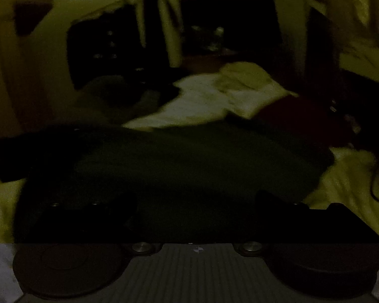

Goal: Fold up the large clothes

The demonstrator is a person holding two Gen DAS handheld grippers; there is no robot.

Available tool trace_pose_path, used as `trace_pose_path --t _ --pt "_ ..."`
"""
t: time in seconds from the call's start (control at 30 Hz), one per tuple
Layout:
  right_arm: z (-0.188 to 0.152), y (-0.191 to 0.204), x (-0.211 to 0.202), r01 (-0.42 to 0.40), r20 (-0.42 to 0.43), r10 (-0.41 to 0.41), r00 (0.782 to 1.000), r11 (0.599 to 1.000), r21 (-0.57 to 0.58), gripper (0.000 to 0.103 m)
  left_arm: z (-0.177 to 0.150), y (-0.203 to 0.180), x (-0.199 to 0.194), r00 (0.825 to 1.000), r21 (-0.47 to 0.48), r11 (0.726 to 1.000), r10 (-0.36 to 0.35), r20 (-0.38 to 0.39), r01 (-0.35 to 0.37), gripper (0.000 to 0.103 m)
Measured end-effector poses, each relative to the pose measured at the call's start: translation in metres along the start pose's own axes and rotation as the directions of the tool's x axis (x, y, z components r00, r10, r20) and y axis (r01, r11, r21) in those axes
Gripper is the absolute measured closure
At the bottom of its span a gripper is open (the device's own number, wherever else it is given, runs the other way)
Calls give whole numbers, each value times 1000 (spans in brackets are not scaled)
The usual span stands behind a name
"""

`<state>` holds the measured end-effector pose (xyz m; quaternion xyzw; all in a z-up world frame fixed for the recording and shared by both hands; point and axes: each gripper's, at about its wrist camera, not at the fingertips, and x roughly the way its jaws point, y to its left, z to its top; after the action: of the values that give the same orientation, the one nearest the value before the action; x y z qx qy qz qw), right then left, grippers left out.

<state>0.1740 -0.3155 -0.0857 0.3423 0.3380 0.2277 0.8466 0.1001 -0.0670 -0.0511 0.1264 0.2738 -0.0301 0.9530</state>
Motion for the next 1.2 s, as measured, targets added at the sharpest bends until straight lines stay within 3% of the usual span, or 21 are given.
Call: trace_pose_path --t 0.13,0.23,0.33,0.4,0.5,0.73,0.93,1.07,1.17,1.2 --pt "3 -12 5 30 -74 -29 997 999 12 20 4 -29 17 1000 62 998 -3 -4 3 0" --pt "1 -6 20 63 -138 -74 988 995 -83 22 9 -37 27 1000 69 997 -28 -9 29 0" --pt "-7 -2 33 61 -180 -87 980 987 -146 50 10 -50 29 999 95 995 -34 -10 35 0" --pt "-7 -6 42 54 -202 -78 976 991 -122 68 12 -58 34 1000 113 994 -12 -17 14 0" --pt "-4 -15 40 32 -188 -43 981 998 -57 76 15 -64 38 1000 129 992 1 -23 2 0" --pt "11 -21 17 -99 -93 104 990 994 54 83 20 -80 35 1000 205 979 13 -8 -11 0" --pt "22 -33 12 -221 -50 232 971 960 173 92 26 -102 48 1000 263 965 -1 -11 4 0" --pt "26 -39 10 -328 -41 349 936 910 252 93 28 -123 63 1000 336 942 6 -4 -4 0" --pt "27 -37 9 -309 -40 325 945 925 219 93 26 -142 77 999 399 917 29 -12 -22 0" --pt "27 -38 9 -326 -37 342 939 918 228 93 25 -147 80 999 414 910 29 -13 -21 0"
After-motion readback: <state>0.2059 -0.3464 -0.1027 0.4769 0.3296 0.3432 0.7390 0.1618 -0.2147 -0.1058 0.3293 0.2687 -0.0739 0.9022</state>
